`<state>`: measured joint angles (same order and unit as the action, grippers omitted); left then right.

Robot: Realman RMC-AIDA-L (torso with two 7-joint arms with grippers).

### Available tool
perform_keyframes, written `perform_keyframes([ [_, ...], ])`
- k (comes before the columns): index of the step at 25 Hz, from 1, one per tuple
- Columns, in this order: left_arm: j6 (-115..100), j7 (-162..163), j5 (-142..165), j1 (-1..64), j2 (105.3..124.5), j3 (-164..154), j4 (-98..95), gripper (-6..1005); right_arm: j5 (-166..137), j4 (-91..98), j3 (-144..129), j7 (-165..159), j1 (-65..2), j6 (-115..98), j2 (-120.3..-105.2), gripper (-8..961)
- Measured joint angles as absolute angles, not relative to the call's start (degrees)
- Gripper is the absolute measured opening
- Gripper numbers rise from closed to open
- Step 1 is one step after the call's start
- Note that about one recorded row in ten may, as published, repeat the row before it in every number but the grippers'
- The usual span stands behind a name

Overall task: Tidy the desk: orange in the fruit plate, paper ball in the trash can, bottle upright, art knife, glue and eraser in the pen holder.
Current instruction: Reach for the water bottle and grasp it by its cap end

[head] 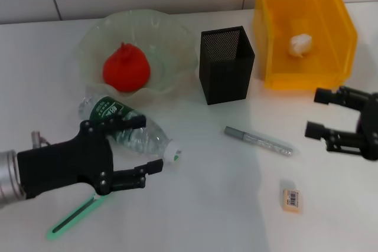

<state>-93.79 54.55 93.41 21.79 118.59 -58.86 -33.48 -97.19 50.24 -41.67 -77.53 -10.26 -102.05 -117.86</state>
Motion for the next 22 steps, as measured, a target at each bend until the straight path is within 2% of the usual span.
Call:
perform_keyframes([
  [4, -91.28, 56.16, 93.49, 23.23, 118.59, -65.54, -40.80, 799, -97.87, 39.01, -38.43, -69.29, -10.20, -105.20, -115.62, 800],
  [7, -87.61, 59.16, 95.95, 24.33, 118.42, -71.95, -48.60, 799, -98.26, 34.51, -38.18, -66.98, -9.57, -105.49, -114.82, 799],
  [16, -86.36, 66.70, 112.26, 32.52, 118.68, -75.46, -60.66, 797, -103.00, 32.72, -38.26, -65.75, -7.55, -105.98, -115.47, 799],
  [22, -85.87, 71.04, 122.37, 39.27, 118.89, -81.34, -61.28, 796, -103.30, 32.44, -38.46, -59.83, -6.21, -106.86, -117.02, 799],
])
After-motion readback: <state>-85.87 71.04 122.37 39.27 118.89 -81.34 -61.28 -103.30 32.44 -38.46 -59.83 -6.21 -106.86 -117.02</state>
